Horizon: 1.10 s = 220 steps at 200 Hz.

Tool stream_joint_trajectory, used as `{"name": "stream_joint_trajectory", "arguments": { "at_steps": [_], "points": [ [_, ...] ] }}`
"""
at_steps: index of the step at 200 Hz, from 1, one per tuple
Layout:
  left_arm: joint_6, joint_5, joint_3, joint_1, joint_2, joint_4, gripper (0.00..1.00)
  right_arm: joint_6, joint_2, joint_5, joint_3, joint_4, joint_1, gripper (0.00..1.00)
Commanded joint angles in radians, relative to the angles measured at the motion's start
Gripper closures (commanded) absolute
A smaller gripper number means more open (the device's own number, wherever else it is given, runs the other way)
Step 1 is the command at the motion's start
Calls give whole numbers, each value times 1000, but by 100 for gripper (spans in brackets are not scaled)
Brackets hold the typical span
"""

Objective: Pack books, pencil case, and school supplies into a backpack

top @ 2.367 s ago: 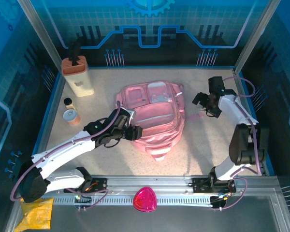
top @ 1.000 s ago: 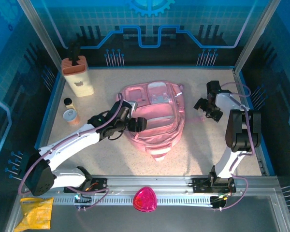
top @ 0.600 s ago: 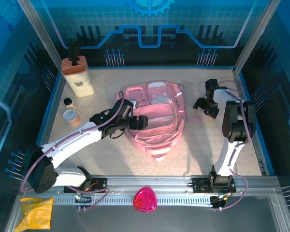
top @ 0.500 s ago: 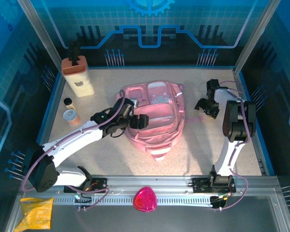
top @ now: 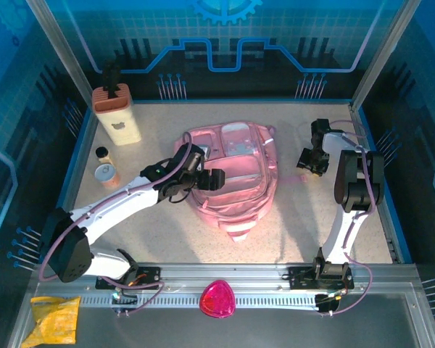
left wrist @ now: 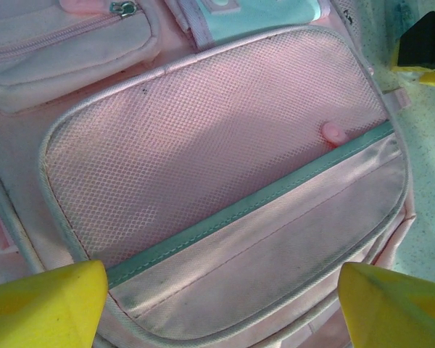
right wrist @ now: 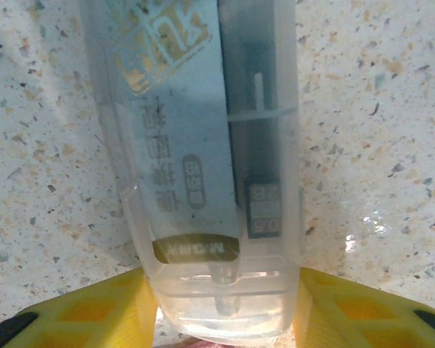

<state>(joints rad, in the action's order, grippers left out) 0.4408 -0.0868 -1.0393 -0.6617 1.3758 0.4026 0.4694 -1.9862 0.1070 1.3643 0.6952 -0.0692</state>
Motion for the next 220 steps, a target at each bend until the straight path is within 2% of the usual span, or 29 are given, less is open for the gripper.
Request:
{"name": "stream_joint_trajectory", "arguments": {
  "at_steps": [1,38,64,98,111,139,167,186,196,206,220],
  "points": [
    [-113,-25,-38,8,15,-2,17,-30,39,-40,-8,-23,34,52],
    [-276,7,-23,-3,43,-60,18,-12,174,-59,-94,-44,63,55],
    [-424,-6,7,-78,43,-134,16,7,298,-68,-178,-38,95,55],
    [-590,-80,7,-165,79,-173,15,21,451,-76,-261,7,145,56],
    [-622,-66,2,-171,107,-183,15,28,504,-85,-287,21,172,56],
    [-661,-118,-31,-173,186,-184,13,44,581,-84,-320,70,228,56],
    [-700,-103,-49,-174,240,-187,12,55,639,-82,-349,105,285,55],
    [-727,-128,-67,-172,265,-175,12,61,675,-75,-356,137,317,55],
    [-745,-177,-65,-172,270,-196,12,63,693,-77,-363,145,327,55],
    [-746,-210,-74,-163,271,-202,13,67,709,-75,-370,154,337,55],
    [-744,-172,-102,-148,263,-179,19,73,727,-73,-374,171,366,55]
  ]
}}
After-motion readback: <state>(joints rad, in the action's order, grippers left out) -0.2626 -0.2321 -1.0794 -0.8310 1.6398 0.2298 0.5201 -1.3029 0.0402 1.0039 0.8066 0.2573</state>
